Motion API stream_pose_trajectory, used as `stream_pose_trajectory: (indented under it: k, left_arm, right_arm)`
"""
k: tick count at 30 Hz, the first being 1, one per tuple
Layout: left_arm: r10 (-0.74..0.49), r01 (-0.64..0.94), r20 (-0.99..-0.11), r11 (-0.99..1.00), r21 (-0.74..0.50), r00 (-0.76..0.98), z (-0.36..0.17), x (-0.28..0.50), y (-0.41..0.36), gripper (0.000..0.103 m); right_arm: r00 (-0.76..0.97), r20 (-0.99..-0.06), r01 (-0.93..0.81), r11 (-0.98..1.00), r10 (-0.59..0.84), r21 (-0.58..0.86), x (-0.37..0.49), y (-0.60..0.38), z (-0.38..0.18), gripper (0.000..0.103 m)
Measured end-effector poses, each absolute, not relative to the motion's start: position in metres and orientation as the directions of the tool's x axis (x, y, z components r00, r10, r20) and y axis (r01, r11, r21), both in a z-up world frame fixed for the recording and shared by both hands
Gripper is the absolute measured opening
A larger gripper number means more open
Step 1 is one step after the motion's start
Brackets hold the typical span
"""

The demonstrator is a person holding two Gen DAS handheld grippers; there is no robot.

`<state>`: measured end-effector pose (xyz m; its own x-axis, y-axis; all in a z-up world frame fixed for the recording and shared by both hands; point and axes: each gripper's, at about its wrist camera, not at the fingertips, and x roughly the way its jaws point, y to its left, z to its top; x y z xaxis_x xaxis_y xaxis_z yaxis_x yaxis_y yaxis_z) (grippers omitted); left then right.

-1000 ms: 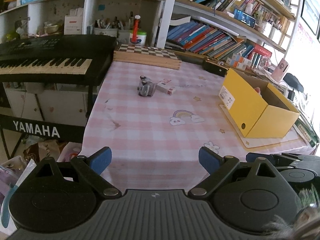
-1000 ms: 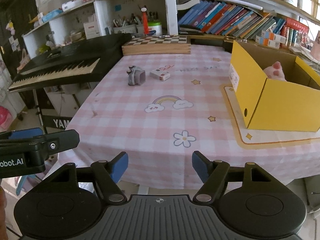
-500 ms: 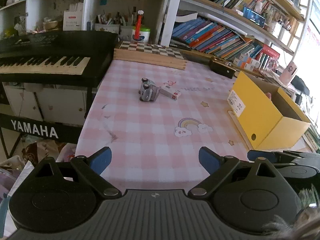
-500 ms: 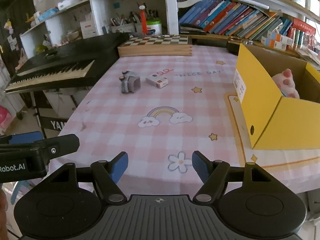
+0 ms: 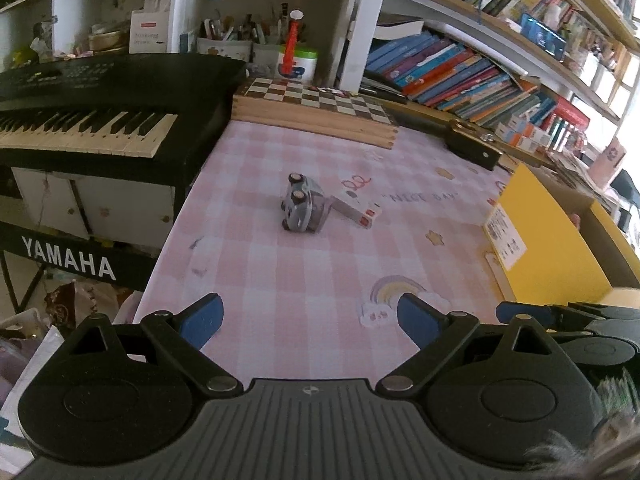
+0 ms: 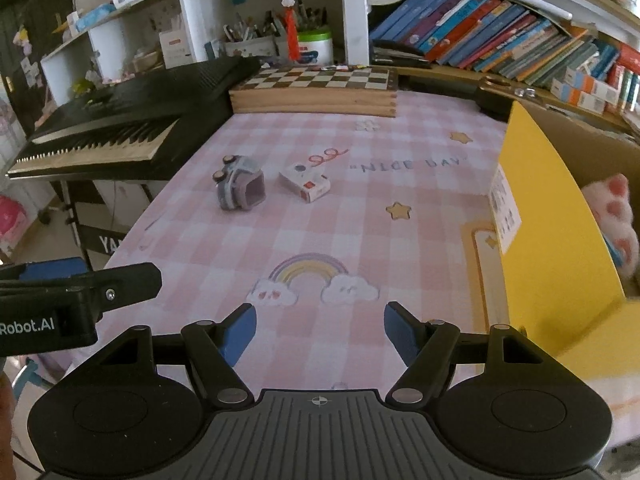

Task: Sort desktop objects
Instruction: 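Move both open tools back over the table toward the grey toy car, then grasp the grey toy car with the left tool while the right tool grasps the white card box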

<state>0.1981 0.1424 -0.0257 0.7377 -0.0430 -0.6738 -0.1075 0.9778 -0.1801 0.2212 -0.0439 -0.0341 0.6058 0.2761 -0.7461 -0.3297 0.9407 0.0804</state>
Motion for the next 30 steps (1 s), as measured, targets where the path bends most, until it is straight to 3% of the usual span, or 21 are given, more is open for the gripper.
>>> stream_pose_trajectory:
  k: [14,24,27,30]
  left_arm:
    - [0.049,-0.129,-0.686,0.99,-0.066,0.726,-0.043,0.286,0.146,0.094]
    - [0.007,-0.089,-0.703,0.993,-0.081,0.711,-0.061,0.344,0.154,0.091]
    - [-0.004,-0.078,-0.712,0.994,-0.082,0.702,-0.068,0.355,0.154,0.087]
    - [-0.011,-0.076,-0.734,0.994,-0.084,0.679,-0.075,0.365,0.153,0.066]
  right_arm:
    - [0.596,-0.744,-0.433,0.901,0.303,0.02,0.313,-0.025,-0.051,0.072]
    - [0.594,-0.76,-0.429,0.903,0.265,-0.02,0.358,-0.02,-0.063,0.072]
    - [0.586,-0.767,-0.428,0.904,0.26,-0.02,0.364,-0.021,-0.066,0.072]
    - [0.57,-0.776,-0.439,0.898,0.271,-0.008,0.368,-0.021,-0.069,0.072]
